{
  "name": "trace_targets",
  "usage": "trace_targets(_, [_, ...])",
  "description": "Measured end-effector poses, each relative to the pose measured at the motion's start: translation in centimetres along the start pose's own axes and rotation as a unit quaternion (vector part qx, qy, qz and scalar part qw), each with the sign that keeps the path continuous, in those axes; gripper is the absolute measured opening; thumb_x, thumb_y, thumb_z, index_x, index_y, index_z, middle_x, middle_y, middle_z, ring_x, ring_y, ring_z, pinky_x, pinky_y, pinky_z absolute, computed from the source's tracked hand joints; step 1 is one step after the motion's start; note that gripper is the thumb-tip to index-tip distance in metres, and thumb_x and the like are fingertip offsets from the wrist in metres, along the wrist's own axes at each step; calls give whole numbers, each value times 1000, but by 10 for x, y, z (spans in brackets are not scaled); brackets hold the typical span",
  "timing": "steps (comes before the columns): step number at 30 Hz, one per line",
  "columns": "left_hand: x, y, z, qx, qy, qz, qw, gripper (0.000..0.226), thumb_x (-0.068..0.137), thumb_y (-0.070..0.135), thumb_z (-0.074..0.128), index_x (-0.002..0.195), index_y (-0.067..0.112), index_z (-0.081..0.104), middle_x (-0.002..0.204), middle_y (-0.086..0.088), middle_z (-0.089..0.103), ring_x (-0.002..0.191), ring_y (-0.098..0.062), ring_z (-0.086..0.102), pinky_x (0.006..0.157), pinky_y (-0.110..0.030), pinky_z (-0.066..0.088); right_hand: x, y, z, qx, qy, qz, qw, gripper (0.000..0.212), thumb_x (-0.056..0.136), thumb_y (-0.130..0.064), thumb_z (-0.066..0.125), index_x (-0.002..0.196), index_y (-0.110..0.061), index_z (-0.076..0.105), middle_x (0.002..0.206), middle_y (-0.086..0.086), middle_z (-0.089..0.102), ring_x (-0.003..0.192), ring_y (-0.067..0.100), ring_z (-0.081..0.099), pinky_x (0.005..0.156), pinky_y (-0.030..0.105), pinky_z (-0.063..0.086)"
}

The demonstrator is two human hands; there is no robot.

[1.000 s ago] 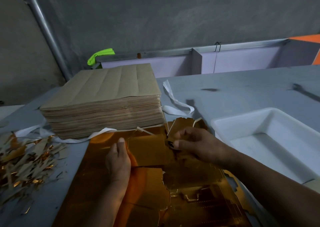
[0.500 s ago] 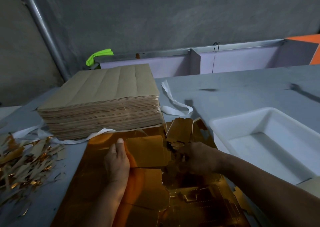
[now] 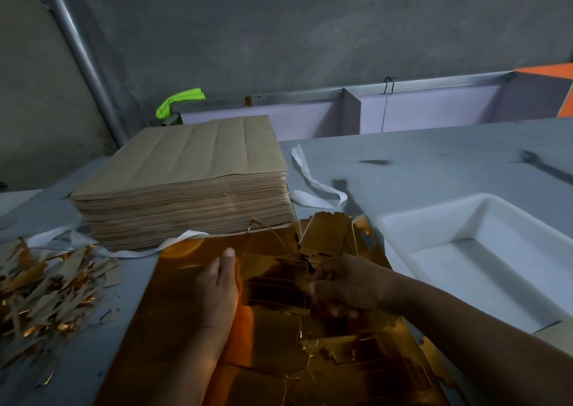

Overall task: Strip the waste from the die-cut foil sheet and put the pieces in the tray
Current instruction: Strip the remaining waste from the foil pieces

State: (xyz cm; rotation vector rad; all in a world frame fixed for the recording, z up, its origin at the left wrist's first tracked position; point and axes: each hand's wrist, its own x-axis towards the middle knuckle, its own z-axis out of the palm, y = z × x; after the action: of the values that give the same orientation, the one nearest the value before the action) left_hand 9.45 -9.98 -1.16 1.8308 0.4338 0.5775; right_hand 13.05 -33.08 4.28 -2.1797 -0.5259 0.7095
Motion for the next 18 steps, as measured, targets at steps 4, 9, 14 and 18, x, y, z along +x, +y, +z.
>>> trace_targets(4, [0,0,-2,-6,-2,0,1000,45,99,48,41,70,15,51,57,0,38,51,-17,38,51,-28,33,1,0,2,-25,6,6,1000,17,98,-38,56,106,-24,61,64,-5,64,48,6,52,53,25,43])
trace_targets(9, [0,0,-1,-10,0,-8,1000,44,100,47,42,71,15,52,56,2,39,50,-14,39,48,-27,33,-1,-4,6,-51,-22,-8,998,15,99,-34,54,90,-25,61,67,-5,62,48,5,52,53,24,41])
trace_targets(14, [-1,0,-1,-20,-10,-9,1000,44,99,49,42,73,15,53,57,2,41,50,-13,40,49,-26,34,0,-8,10,-62,-25,-10,998,15,100,-30,53,87,-27,59,69,-5,61,50,5,52,54,23,40])
trace_targets(18, [0,0,-2,-16,-6,-14,1000,44,100,48,41,76,13,55,60,-1,43,53,-18,43,52,-29,37,-2,-9,10,-64,-16,-16,998,18,101,-25,51,84,-30,57,70,-5,61,51,5,53,52,22,41])
